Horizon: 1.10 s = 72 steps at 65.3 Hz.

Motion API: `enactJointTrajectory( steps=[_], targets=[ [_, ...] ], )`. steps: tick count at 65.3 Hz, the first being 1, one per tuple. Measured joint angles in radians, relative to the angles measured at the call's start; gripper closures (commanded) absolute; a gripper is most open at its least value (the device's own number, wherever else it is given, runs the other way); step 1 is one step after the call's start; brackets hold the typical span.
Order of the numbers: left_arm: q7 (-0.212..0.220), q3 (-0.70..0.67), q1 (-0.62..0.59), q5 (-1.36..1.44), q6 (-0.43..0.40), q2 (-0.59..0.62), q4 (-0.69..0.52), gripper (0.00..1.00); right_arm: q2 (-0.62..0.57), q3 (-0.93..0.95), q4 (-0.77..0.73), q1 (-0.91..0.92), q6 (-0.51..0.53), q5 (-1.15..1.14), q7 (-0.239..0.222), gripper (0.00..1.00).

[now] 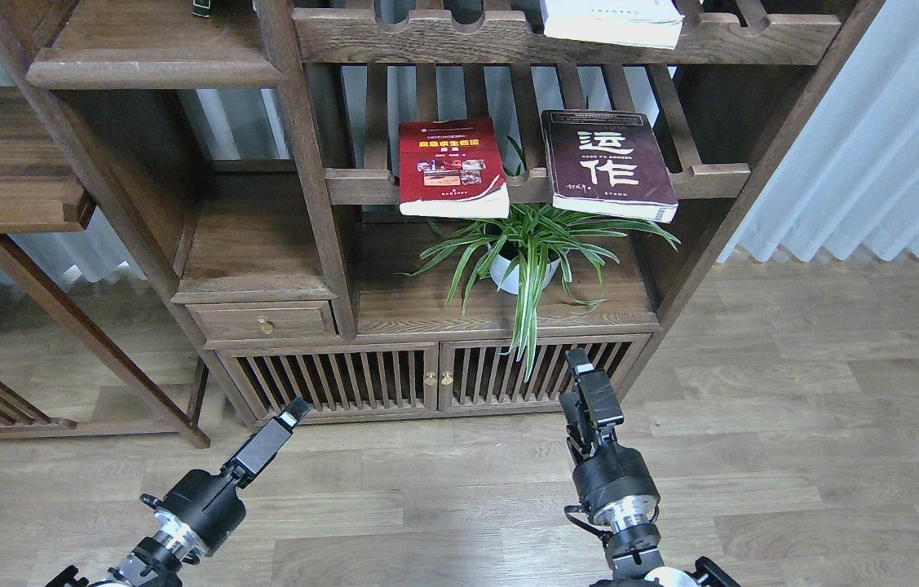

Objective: Organize books on shelf

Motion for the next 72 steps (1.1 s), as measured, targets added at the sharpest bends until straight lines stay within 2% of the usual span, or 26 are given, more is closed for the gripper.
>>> enactJointTrajectory(
  steps=[5,18,48,53,65,72],
  targets=[
    [0.010,-0.003,-0.011,-0.001,0.000,-0.010,0.006,0.00,0.000,0.000,-0.012,0.003,0.000,0.000,0.000,0.01],
    [0.068,-0.005,-0.035,-0.002,0.000,-0.015,0.008,0.00,0.000,0.022,-0.033,0.012,0.001,0.000,0.000,0.01],
    [0.079,-0.003,-0.044,-0.002,0.000,-0.017,0.025,0.00,0.000,0.007,-0.039,0.072,0.005,0.005,0.001,0.01],
    [0.080,-0.002,-0.044,-0.002,0.000,-0.017,0.025,0.00,0.000,0.004,-0.047,0.104,0.042,0.005,0.005,0.01],
    [0.079,-0.007,-0.044,-0.002,0.000,-0.017,0.024,0.00,0.000,-0.006,-0.124,0.156,0.205,0.005,0.007,0.01],
    [0.079,-0.010,-0.043,-0.002,0.000,-0.019,0.024,0.00,0.000,-0.036,-0.141,0.170,0.236,0.005,0.005,0.01]
  ],
)
